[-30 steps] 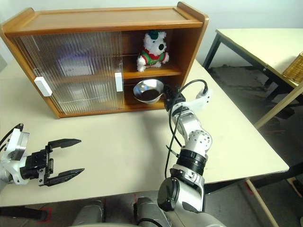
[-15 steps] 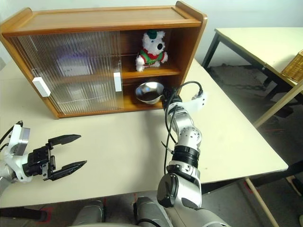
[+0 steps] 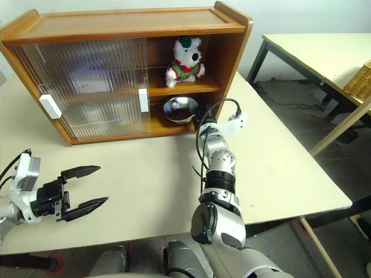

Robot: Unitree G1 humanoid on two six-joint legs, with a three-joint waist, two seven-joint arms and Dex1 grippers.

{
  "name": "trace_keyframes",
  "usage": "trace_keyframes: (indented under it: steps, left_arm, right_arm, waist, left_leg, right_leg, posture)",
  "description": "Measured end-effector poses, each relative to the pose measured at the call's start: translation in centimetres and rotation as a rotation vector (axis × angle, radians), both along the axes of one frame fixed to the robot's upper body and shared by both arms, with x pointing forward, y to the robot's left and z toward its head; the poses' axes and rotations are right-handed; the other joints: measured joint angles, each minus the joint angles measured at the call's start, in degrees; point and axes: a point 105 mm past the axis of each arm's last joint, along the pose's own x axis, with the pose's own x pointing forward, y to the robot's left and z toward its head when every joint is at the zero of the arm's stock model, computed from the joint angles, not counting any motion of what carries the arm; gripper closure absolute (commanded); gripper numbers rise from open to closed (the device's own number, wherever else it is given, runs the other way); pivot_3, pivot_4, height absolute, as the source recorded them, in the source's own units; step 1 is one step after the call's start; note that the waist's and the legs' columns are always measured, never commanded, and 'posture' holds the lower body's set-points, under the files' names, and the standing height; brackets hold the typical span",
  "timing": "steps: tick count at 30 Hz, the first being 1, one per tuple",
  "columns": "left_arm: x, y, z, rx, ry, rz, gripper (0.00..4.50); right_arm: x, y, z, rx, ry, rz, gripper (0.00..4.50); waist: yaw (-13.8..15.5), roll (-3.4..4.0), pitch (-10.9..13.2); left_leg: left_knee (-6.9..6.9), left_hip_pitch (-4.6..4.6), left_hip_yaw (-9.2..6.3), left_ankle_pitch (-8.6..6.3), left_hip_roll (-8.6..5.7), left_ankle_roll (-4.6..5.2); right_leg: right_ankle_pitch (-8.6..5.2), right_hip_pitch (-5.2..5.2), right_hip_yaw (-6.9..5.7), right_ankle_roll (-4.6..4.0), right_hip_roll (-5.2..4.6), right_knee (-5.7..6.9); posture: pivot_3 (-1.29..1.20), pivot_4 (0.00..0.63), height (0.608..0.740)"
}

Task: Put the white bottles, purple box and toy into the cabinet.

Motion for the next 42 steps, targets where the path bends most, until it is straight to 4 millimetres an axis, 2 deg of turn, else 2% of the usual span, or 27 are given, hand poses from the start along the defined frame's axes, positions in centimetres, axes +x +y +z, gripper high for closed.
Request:
trace_keyframes:
  steps: [7,8,10,19,25,31,34,37,42]
  left_arm:
    - [-0.1,0.0,-0.2,0.0,0.007,0.002,0.0]
    - [-0.1,0.0,-0.2,0.001,0.008,0.003,0.0]
    - [-0.1,0.0,-0.3,0.003,0.011,0.004,0.0]
    - [-0.3,-0.1,-0.4,0.001,0.014,-0.008,0.0]
    - [-0.3,-0.1,-0.4,-0.004,0.014,-0.009,0.0]
    - [-0.3,-0.2,-0.4,-0.008,0.016,-0.01,0.0]
    - [-0.3,-0.2,-0.3,-0.014,0.015,-0.011,0.0]
    - [-0.3,-0.2,-0.3,-0.019,0.013,-0.013,0.0]
    - [-0.2,-0.2,-0.1,-0.021,0.008,-0.018,0.0]
  right_arm:
    - [0.4,0.5,0.0,-0.016,-0.005,-0.002,4.49]
    - [0.4,0.6,0.0,-0.021,-0.004,0.002,3.97]
    - [0.4,0.9,-0.4,-0.032,0.013,0.016,3.45]
    - [0.4,1.4,-0.6,-0.046,0.028,0.04,0.07]
    - [-0.9,0.4,-0.8,-0.091,0.038,0.046,0.03]
    - [-3.3,-0.3,-1.0,-0.186,0.037,0.087,0.03]
    - [-4.9,0.1,-0.3,-0.293,-0.005,0.165,0.03]
    - [-6.8,1.3,-0.4,-0.387,-0.04,0.281,0.63]
    - [-9.2,2.5,-0.3,-0.461,-0.085,0.431,2.42]
  waist:
    - [0.0,-0.01,0.0]
    - [0.0,-0.01,0.0]
    - [0.0,-0.01,0.0]
    - [0.0,0.0,0.0]
    - [0.1,0.0,0.0]
    - [0.2,0.0,0.0]
    - [0.1,-0.01,0.0]
    - [0.1,-0.03,0.0]
    - [0.1,-0.04,0.0]
  left_leg:
    - [0.01,0.03,0.13,0.0,0.27,0.0]
    - [0.01,0.03,0.13,0.0,0.28,0.0]
    - [0.02,0.03,0.14,0.0,0.31,0.0]
    - [0.01,0.01,0.15,-0.01,0.33,-0.01]
    - [0.01,0.01,0.15,-0.01,0.32,-0.02]
    - [0.04,0.04,0.19,-0.01,0.28,-0.02]
    - [0.09,0.07,0.22,-0.01,0.16,-0.02]
    - [0.08,0.09,0.21,-0.01,0.07,-0.03]
    - [0.17,0.12,0.22,0.01,0.04,-0.03]
  right_leg:
    - [0.02,0.0,-0.04,-0.11,0.03,0.0]
    - [0.03,0.0,-0.05,-0.13,0.04,0.0]
    - [0.05,-0.02,-0.06,-0.14,0.05,0.0]
    - [0.11,-0.05,-0.08,-0.06,0.06,0.0]
    - [0.12,-0.02,-0.09,-0.05,0.07,0.0]
    - [0.14,0.01,-0.08,0.01,0.1,0.0]
    - [0.13,0.08,-0.08,0.06,0.19,-0.02]
    - [0.07,0.1,-0.08,0.14,0.27,-0.03]
    - [-0.32,0.14,-0.01,0.41,0.33,-0.03]
  posture:
    - [0.04,0.05,0.74]
    - [0.04,0.05,0.74]
    - [0.04,0.049,0.74]
    - [0.04,0.051,0.74]
    - [0.04,0.055,0.74]
    - [0.03,0.059,0.74]
    - [0.02,0.06,0.74]
    - [0.02,0.061,0.74]
    - [0.01,0.063,0.74]
